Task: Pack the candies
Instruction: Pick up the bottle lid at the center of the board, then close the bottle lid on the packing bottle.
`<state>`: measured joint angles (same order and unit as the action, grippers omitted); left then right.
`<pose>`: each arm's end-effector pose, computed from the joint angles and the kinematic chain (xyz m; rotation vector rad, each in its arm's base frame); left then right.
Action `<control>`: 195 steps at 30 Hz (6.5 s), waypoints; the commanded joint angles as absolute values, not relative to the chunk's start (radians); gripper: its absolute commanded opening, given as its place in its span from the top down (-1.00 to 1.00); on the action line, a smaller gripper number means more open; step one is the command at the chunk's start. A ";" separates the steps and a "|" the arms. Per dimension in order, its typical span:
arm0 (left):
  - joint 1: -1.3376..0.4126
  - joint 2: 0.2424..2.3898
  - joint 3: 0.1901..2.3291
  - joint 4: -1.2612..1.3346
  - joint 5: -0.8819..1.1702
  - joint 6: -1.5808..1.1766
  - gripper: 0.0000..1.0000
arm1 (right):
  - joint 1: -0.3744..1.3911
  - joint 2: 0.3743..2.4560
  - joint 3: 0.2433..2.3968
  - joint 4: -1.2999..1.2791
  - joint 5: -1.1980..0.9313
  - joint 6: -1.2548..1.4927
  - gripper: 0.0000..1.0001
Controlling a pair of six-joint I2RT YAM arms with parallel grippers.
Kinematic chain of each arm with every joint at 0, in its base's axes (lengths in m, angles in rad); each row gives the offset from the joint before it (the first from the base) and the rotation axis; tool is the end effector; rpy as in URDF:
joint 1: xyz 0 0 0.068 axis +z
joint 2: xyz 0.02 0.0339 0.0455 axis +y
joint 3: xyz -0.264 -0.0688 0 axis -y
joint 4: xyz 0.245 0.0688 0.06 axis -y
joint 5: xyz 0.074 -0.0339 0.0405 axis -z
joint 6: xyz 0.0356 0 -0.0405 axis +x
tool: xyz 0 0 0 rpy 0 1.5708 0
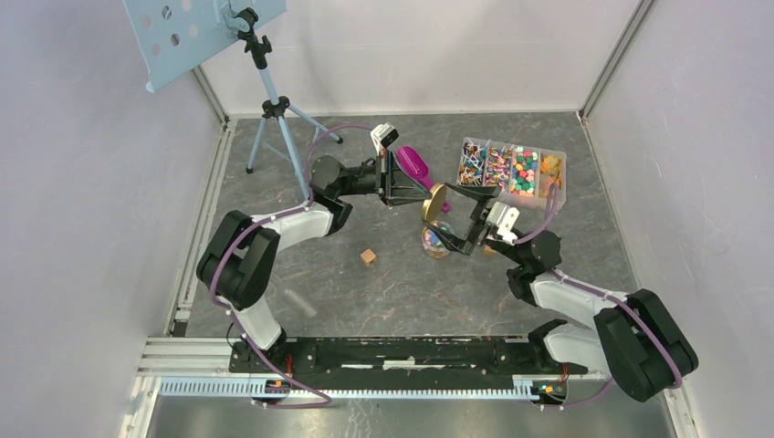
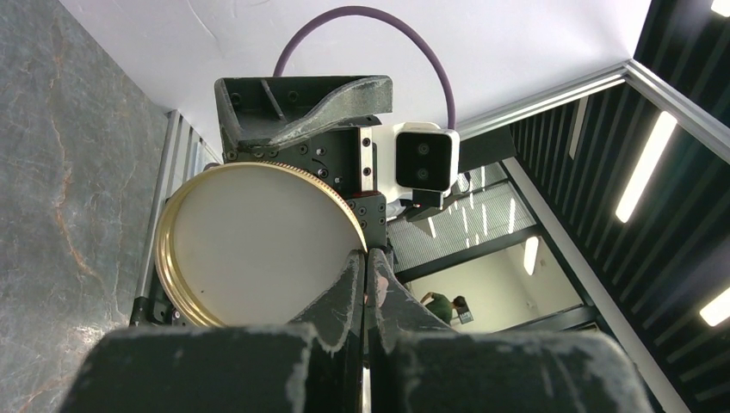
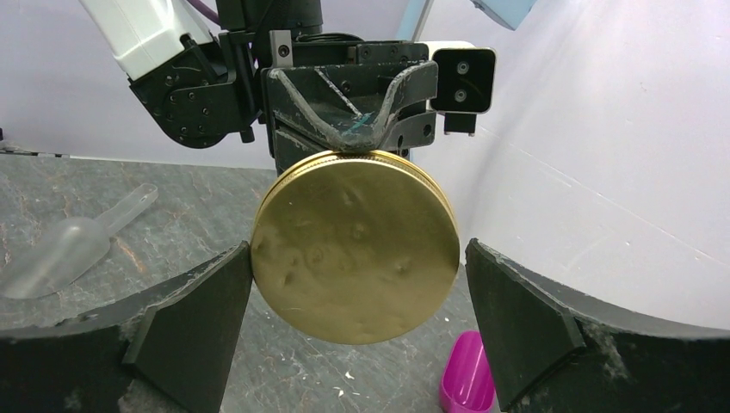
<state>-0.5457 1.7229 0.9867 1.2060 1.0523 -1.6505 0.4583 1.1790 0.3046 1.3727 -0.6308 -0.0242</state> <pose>0.2947 -0.2151 0.2959 0.3750 1.8005 -2.2911 0.1814 0.1129 0.2571 -0.8152 0.8868 0.7190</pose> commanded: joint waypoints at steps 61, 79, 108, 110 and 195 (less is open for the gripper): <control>-0.422 0.930 0.854 -0.269 -0.053 -0.222 -1.00 | 0.647 1.419 1.121 -0.561 0.108 -0.077 -0.63; -0.425 0.914 0.836 -0.251 -0.041 -0.221 -0.96 | 0.684 1.560 1.208 -0.616 0.042 -0.075 -0.70; -0.425 0.918 0.834 -0.250 -0.044 -0.207 -0.96 | 0.685 1.637 1.224 -0.617 0.088 -0.071 -0.96; -0.425 0.921 0.836 -0.252 -0.047 -0.206 -0.97 | 0.686 1.625 1.231 -0.617 0.075 -0.071 -0.96; -0.654 1.880 0.983 0.111 0.498 -0.674 0.19 | 0.223 1.341 0.492 0.120 -0.499 0.143 0.35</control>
